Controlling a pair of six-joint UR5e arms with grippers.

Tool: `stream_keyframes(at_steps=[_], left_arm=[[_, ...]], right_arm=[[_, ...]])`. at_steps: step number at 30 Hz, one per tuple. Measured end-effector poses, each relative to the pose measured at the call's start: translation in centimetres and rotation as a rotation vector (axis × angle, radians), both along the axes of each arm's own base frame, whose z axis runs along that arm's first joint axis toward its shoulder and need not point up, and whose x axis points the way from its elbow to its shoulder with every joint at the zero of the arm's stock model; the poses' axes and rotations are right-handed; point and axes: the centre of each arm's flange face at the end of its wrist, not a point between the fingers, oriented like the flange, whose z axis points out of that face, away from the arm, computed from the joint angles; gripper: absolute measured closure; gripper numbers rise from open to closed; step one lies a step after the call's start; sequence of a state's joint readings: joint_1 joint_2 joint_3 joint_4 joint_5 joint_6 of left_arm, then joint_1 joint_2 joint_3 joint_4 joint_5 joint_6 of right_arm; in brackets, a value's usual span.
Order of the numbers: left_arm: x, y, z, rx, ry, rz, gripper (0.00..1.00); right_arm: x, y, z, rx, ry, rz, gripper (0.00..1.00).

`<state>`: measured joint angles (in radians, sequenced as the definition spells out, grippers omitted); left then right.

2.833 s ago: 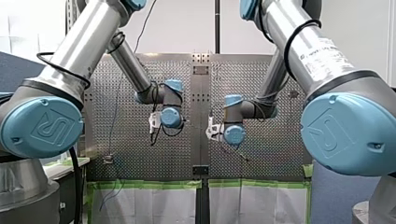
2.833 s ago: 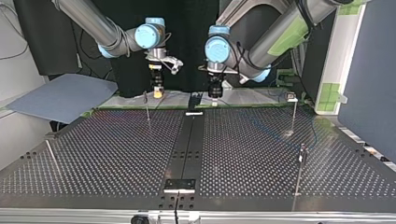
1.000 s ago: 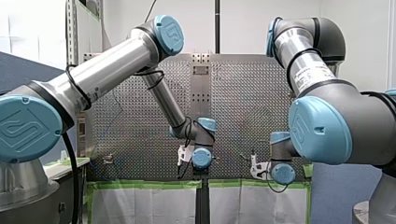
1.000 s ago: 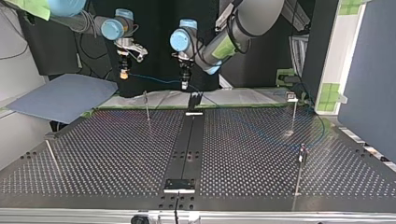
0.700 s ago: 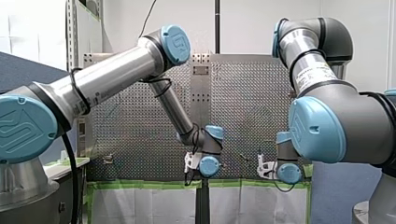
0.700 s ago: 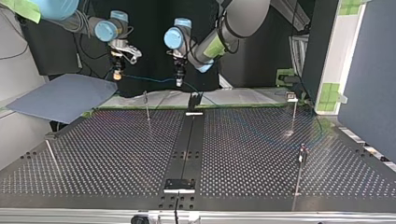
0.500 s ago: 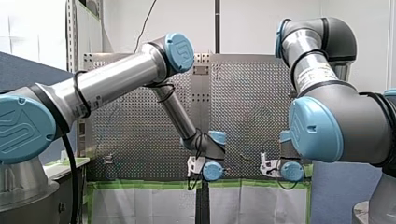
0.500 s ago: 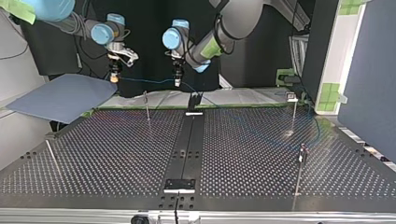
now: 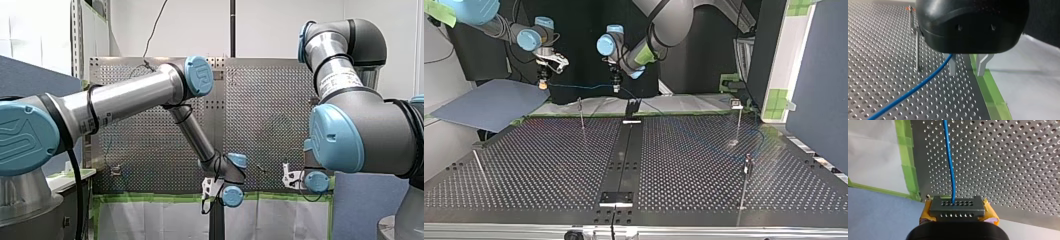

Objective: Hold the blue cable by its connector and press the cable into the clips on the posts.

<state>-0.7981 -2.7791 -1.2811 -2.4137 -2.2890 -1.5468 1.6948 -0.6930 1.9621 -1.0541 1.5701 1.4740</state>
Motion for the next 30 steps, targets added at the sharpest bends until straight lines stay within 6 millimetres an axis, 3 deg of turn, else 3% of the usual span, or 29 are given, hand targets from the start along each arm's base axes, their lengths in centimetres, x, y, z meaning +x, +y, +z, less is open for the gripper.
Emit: stream_keyframes(at_steps=[6,20,30], left_arm=[[0.9,-0.7,-1.2,0.009,-0.046,0.046,0.59],[4.1,-4.5,2.6,-0.056,-0.143,0.062,0.59],[4.2,-4.8,2.8,-0.030,-0.140,0.054,0.59]], right_arm=[[-0.2,0.1,-0.1,0.015,0.002,-0.004,1.00],[-1.5,-3.3,0.7,0.011,-0.018,-0.036,1.00],[-2.8,-5.2,-0.7,0.049,-0.016,-0.053,1.00]])
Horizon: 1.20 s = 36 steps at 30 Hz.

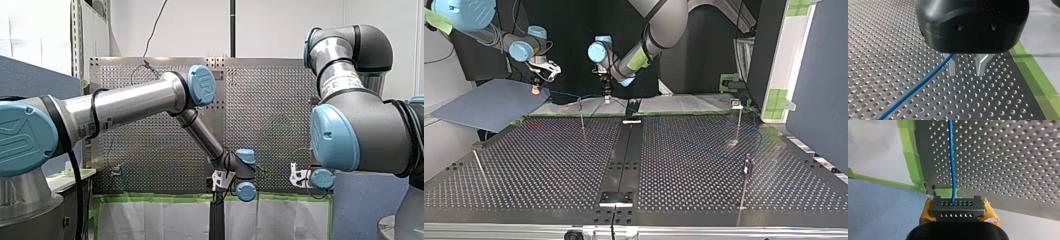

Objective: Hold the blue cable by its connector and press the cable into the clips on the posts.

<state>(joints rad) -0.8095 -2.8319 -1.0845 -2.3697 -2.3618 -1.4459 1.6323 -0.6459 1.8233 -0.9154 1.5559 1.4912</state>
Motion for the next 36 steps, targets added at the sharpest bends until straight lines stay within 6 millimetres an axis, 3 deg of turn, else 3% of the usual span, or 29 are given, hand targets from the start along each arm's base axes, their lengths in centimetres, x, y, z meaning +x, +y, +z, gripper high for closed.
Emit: stream_keyframes(at_steps=[5,19,26,36], left_arm=[[-0.1,0.0,0.0,0.008,0.005,0.000,0.59],[-1.4,0.2,-0.4,0.065,0.057,0.012,0.59],[-2.6,-1.4,0.0,0.078,0.045,-0.016,0.59],[-1.9,-1.8,0.5,0.066,0.028,-0.032,0.59]], right_arm=[[-0.4,-1.1,0.2,0.015,0.014,-0.005,1.00],[-2.3,-1.7,0.2,0.040,-0.015,-0.022,1.00],[-2.9,-2.2,0.3,0.033,-0.041,-0.026,1.00],[-2.8,-3.3,0.9,0.012,-0.076,-0.005,1.00]])
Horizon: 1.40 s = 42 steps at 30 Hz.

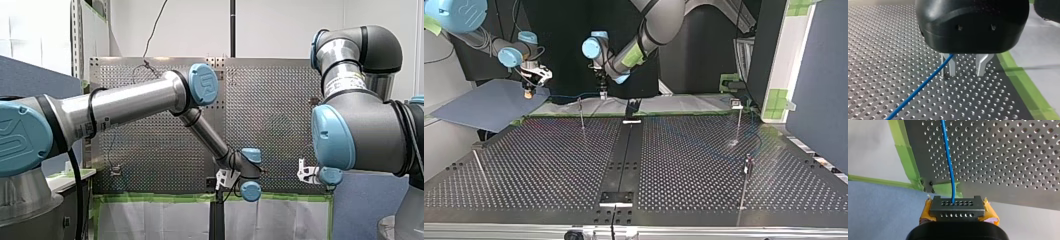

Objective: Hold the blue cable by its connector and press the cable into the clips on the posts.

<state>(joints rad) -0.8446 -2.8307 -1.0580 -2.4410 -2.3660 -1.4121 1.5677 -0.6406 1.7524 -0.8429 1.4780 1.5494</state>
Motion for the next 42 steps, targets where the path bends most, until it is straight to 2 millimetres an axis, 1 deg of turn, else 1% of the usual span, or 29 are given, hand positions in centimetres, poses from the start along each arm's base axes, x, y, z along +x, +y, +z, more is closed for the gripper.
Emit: stream_keyframes(at_steps=[10,15,17,20,25,31,36,42], left_arm=[[2.9,-0.3,2.0,-0.005,-0.022,0.002,0.59],[4.1,0.3,2.2,0.012,-0.018,0.006,0.59],[4.2,0.5,2.1,0.021,-0.012,0.006,0.59],[3.9,0.9,1.6,0.044,0.002,0.004,0.59],[2.3,1.1,0.8,0.074,0.026,-0.005,0.59],[0.9,0.8,1.8,0.078,0.033,-0.020,0.59],[0.4,0.5,2.5,0.078,0.038,-0.026,0.59],[0.5,0.5,2.6,0.075,0.041,-0.028,0.59]], right_arm=[[0.2,-0.8,0.5,-0.018,-0.005,0.012,1.00],[0.4,-1.4,0.8,-0.030,-0.004,0.017,1.00],[0.5,-1.5,0.9,-0.032,-0.004,0.018,1.00],[0.6,-1.5,0.8,-0.028,-0.001,0.022,1.00],[0.7,-1.0,0.5,0.005,0.021,0.027,1.00],[0.4,-0.7,0.3,0.028,0.058,0.015,1.00],[0.1,-0.3,0.2,0.040,0.067,0.005,1.00],[0.0,-0.3,0.1,0.034,0.066,0.003,1.00]])
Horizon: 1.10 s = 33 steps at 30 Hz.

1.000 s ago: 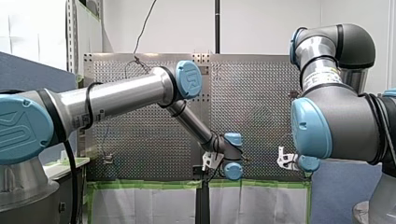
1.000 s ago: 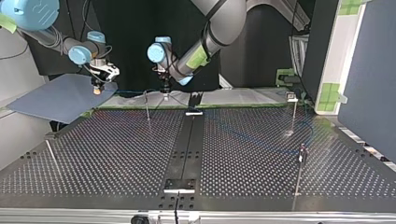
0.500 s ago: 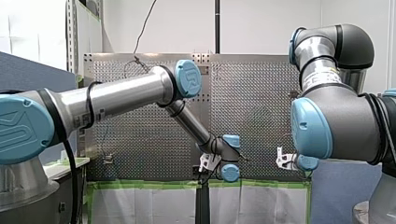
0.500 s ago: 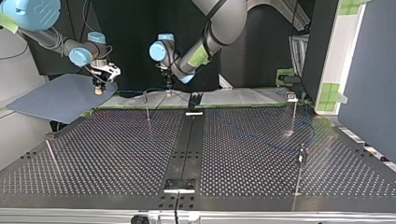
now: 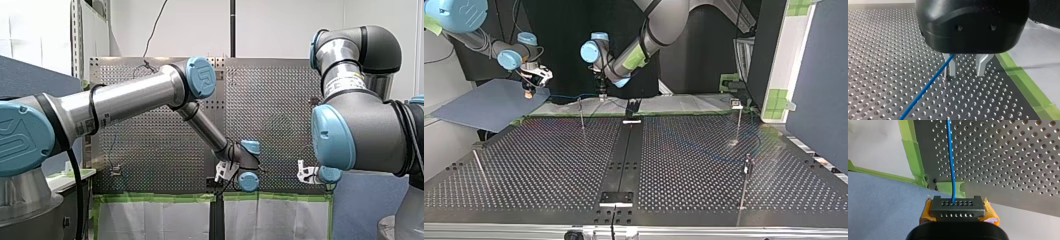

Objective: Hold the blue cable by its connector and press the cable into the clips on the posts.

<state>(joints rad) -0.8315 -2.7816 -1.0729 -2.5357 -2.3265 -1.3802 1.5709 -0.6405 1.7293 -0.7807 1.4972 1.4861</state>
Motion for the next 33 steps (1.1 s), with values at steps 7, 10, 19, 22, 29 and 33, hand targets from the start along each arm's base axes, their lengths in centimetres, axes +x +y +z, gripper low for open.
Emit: stream_keyframes(at_steps=[7,10,19,22,29,33], left_arm=[[0.5,0.2,0.2,-0.002,-0.001,0.006,0.59],[0.6,0.2,0.3,-0.004,-0.003,0.007,0.59],[0.8,-0.2,1.5,-0.018,-0.007,0.009,0.59],[1.0,-0.1,1.6,-0.019,-0.007,0.011,0.59],[0.7,-0.4,1.7,-0.017,-0.005,0.006,0.59],[1.1,-0.7,2.2,-0.027,-0.014,0.005,0.59]], right_arm=[[0.0,-0.3,0.1,-0.014,-0.016,0.004,1.00],[-0.1,-0.4,0.2,-0.017,-0.018,0.005,1.00],[-0.6,-1.0,0.8,-0.025,-0.025,0.011,1.00],[-0.9,-1.1,1.1,-0.028,-0.029,0.008,1.00],[-1.2,-1.1,1.7,-0.034,-0.033,0.007,1.00],[-1.3,-1.2,1.9,-0.039,-0.037,0.015,1.00]])
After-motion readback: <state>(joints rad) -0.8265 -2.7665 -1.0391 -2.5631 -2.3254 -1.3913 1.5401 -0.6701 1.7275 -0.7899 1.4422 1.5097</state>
